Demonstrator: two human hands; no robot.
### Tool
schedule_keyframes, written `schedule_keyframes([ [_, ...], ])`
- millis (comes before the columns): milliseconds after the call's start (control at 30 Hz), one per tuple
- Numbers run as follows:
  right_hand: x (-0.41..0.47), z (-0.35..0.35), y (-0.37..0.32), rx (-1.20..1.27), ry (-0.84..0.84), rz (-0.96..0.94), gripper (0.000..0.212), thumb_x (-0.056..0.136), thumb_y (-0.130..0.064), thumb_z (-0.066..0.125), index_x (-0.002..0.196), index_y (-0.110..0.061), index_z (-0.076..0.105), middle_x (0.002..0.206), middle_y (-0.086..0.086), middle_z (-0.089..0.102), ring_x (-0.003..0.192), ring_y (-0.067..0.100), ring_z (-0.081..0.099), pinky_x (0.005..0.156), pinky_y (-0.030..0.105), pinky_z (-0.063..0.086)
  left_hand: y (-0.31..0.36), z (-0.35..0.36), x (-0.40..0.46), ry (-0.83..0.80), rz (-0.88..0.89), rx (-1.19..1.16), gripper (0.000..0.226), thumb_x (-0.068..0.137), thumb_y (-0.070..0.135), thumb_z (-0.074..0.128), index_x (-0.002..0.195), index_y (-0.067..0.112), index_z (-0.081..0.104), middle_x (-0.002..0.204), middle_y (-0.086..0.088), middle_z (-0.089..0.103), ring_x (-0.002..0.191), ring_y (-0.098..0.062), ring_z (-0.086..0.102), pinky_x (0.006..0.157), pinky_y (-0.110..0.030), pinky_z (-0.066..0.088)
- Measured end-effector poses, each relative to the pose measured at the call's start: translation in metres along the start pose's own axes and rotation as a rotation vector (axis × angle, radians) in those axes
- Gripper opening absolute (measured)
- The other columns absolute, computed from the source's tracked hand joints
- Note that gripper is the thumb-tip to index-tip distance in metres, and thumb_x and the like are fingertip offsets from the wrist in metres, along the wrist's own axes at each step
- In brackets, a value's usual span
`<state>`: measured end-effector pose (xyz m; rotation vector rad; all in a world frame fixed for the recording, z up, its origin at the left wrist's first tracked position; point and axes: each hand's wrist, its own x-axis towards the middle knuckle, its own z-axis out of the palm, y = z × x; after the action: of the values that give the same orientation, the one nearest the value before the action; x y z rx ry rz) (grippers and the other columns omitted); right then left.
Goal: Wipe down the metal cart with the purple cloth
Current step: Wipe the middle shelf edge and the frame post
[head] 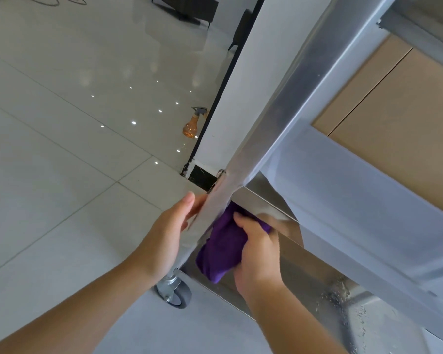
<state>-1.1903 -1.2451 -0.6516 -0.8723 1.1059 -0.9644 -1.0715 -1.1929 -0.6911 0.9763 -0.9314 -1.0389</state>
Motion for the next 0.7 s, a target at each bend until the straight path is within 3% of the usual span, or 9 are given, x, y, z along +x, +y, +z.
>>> schedule_keyframes([
  [67, -0.005, 0.006, -0.002, 0.17, -0.149, 0.105, 0.054, 0.059, 0.002, 0.056, 0.112, -0.003, 0.059, 0.097, 0.012, 0.068, 0.089, 0.029, 0.064, 0.078, 0.04, 0.053, -0.025, 0.001, -0.002, -0.004, 0.036, -0.041, 0.041, 0.102, 0.031, 0.024, 0.13, 0.018, 0.05, 0.143, -0.01, 0.042, 0.106, -0.012, 0.061, 0.086, -0.026, 0.048],
  [133, -0.012, 0.009, 0.0, 0.279, -0.264, 0.089, 0.069, 0.042, -0.003, 0.051, 0.111, -0.003, 0.059, 0.093, 0.011, 0.067, 0.083, 0.026, 0.065, 0.069, 0.034, 0.054, -0.016, 0.005, -0.005, 0.032, -0.066, -0.038, 0.047, 0.102, 0.037, 0.019, 0.139, 0.012, 0.036, 0.141, -0.007, 0.044, 0.125, -0.02, 0.048, 0.101, -0.032, 0.04],
  [233, -0.024, 0.013, 0.011, 0.28, -0.301, -0.03, 0.057, 0.042, 0.0, 0.048, 0.096, -0.009, 0.061, 0.076, 0.004, 0.067, 0.067, 0.016, 0.065, 0.058, 0.027, 0.053, 0.013, 0.02, -0.001, -0.034, -0.189, -0.199, 0.046, 0.094, 0.052, 0.014, 0.119, 0.03, 0.045, 0.107, 0.019, 0.067, 0.104, 0.01, 0.057, 0.079, -0.008, 0.045],
  [300, -0.033, 0.018, 0.018, 0.099, -0.338, -0.166, 0.051, 0.048, 0.002, 0.049, 0.09, -0.022, 0.064, 0.071, -0.002, 0.063, 0.065, 0.012, 0.059, 0.062, 0.028, 0.048, 0.006, 0.012, -0.003, 0.02, -0.171, -0.288, 0.045, 0.098, 0.045, 0.015, 0.128, 0.028, 0.044, 0.126, 0.013, 0.059, 0.119, 0.006, 0.048, 0.083, -0.01, 0.042],
  [433, -0.04, 0.024, 0.03, -0.081, -0.472, -0.393, 0.086, 0.061, 0.011, 0.045, 0.136, -0.031, 0.039, 0.098, -0.022, 0.065, 0.09, 0.0, 0.06, 0.079, 0.017, 0.049, 0.008, 0.013, -0.001, -0.167, -0.168, -0.408, 0.054, 0.089, 0.06, 0.022, 0.119, 0.039, 0.062, 0.121, 0.012, 0.063, 0.116, -0.001, 0.054, 0.089, -0.013, 0.045],
  [533, -0.047, 0.027, 0.051, -0.234, -0.439, -0.52, 0.099, 0.071, 0.005, 0.052, 0.143, -0.051, 0.016, 0.154, -0.015, 0.023, 0.143, 0.019, 0.022, 0.115, 0.051, 0.02, 0.003, -0.001, -0.001, -0.149, -0.274, -0.633, 0.081, 0.067, 0.065, 0.068, 0.136, 0.025, 0.049, 0.134, -0.002, 0.055, 0.126, -0.016, 0.049, 0.108, -0.03, 0.036],
  [600, -0.048, 0.032, 0.051, -0.189, -0.479, -0.551, 0.09, 0.077, -0.004, 0.058, 0.144, -0.048, 0.017, 0.147, -0.011, 0.035, 0.131, 0.022, 0.04, 0.111, 0.05, 0.028, 0.006, -0.004, 0.001, -0.172, -0.263, -0.598, 0.088, 0.067, 0.068, 0.065, 0.138, 0.017, 0.047, 0.137, -0.008, 0.052, 0.128, -0.02, 0.047, 0.11, -0.033, 0.033],
  [633, -0.045, 0.035, 0.045, -0.105, -0.525, -0.543, 0.08, 0.079, -0.003, 0.059, 0.142, -0.041, 0.026, 0.127, -0.008, 0.052, 0.11, 0.02, 0.054, 0.098, 0.04, 0.044, 0.005, -0.007, 0.001, -0.216, -0.242, -0.581, 0.083, 0.072, 0.07, 0.057, 0.133, 0.013, 0.053, 0.133, -0.009, 0.055, 0.125, -0.02, 0.05, 0.105, -0.031, 0.04],
  [700, -0.033, 0.037, 0.029, -0.011, -0.517, -0.491, 0.059, 0.08, 0.001, 0.056, 0.123, -0.038, 0.044, 0.096, -0.007, 0.061, 0.081, 0.007, 0.061, 0.073, 0.023, 0.051, 0.009, -0.01, 0.0, -0.133, -0.316, -0.562, 0.072, 0.077, 0.072, 0.038, 0.11, 0.016, 0.071, 0.116, -0.008, 0.067, 0.109, -0.016, 0.062, 0.084, -0.024, 0.052],
])
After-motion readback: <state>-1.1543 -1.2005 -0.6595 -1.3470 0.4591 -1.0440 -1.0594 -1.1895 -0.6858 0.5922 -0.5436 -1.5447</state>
